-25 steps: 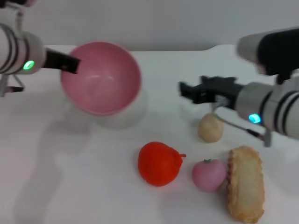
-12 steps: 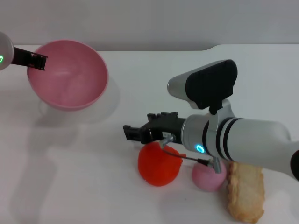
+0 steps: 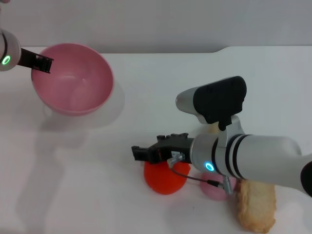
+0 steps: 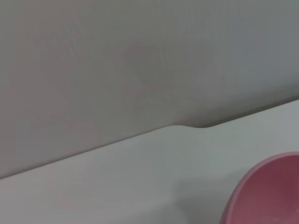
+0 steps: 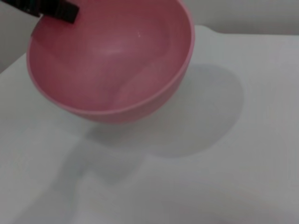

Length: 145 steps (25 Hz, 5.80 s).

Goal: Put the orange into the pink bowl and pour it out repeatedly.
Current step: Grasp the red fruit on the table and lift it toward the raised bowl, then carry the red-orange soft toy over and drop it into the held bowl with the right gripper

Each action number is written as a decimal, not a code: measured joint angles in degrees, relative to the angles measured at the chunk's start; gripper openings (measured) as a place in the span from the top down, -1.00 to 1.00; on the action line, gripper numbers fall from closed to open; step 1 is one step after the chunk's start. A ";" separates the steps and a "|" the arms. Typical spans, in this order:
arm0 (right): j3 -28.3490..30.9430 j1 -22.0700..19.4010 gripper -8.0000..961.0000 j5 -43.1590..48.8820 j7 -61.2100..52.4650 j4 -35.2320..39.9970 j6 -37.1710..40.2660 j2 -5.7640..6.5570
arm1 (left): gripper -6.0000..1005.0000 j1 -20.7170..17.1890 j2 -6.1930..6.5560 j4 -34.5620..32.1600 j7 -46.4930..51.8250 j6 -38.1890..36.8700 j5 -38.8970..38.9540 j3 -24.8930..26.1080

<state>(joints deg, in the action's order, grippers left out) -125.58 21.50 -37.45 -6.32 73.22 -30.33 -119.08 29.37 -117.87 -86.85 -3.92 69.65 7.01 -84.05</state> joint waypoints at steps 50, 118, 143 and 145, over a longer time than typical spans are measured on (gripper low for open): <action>-1.02 -1.15 0.73 4.60 0.71 8.24 -7.71 0.02 | 0.91 1.01 -0.08 0.88 -2.24 0.53 0.03 -1.57; -0.03 -1.31 0.61 36.85 -14.31 39.99 -37.18 0.24 | 0.91 3.53 -0.29 7.45 -3.74 -1.17 3.45 -3.91; 1.05 -0.38 0.60 34.25 -13.04 27.59 -19.80 0.10 | 0.91 6.92 -0.43 6.73 -3.63 -3.05 10.11 -12.35; 1.04 -0.51 0.54 34.38 -13.08 27.80 -19.71 0.06 | 0.91 6.93 -0.39 6.71 -3.64 -2.99 10.21 -12.55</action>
<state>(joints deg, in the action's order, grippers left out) -124.53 20.99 -3.07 -19.40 101.03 -50.04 -119.02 36.30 -118.25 -80.14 -7.55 66.66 17.23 -96.60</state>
